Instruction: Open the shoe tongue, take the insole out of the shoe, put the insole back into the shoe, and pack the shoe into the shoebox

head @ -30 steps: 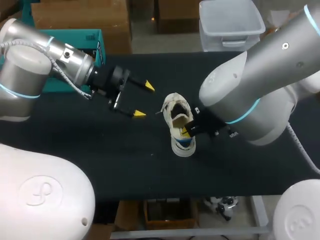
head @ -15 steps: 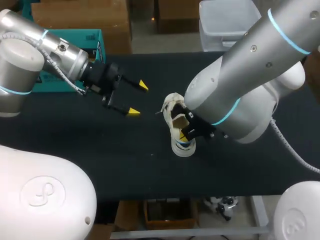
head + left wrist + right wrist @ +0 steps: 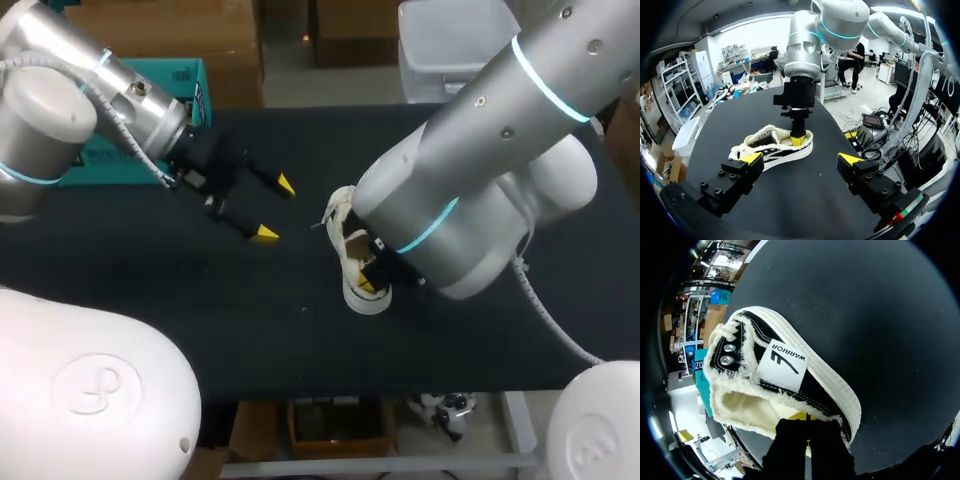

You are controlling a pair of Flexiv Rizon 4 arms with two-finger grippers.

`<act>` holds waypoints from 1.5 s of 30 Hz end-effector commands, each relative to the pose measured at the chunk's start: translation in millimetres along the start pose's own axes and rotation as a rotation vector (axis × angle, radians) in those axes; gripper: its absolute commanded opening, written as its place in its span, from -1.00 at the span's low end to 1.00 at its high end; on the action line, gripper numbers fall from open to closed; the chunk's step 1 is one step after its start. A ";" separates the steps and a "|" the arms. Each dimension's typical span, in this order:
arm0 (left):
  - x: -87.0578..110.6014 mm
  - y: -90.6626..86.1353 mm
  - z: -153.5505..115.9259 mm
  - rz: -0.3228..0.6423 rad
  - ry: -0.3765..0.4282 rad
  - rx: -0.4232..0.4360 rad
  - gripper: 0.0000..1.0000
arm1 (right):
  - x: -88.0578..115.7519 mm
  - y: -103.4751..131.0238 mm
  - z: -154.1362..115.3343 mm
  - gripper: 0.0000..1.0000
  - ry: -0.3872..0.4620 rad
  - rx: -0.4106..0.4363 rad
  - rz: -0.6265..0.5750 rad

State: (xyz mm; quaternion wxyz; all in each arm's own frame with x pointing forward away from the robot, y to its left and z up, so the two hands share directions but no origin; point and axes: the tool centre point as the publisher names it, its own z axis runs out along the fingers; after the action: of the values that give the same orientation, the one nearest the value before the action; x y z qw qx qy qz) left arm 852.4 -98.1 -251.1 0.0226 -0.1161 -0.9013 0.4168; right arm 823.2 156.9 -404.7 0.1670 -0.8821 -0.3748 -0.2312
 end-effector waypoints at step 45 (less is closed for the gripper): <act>60.0 23.7 44.4 -0.657 -0.162 -0.357 1.00 | -8.9 122.8 -108.2 -1.00 0.049 0.290 -0.824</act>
State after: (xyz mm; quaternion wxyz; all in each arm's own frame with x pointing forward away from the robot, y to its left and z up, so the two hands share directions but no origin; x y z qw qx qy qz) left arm 791.8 -96.7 -300.6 0.0656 0.2077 -0.9467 0.2374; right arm 873.1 24.0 -336.8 0.1286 -0.6409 -0.7041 -0.2775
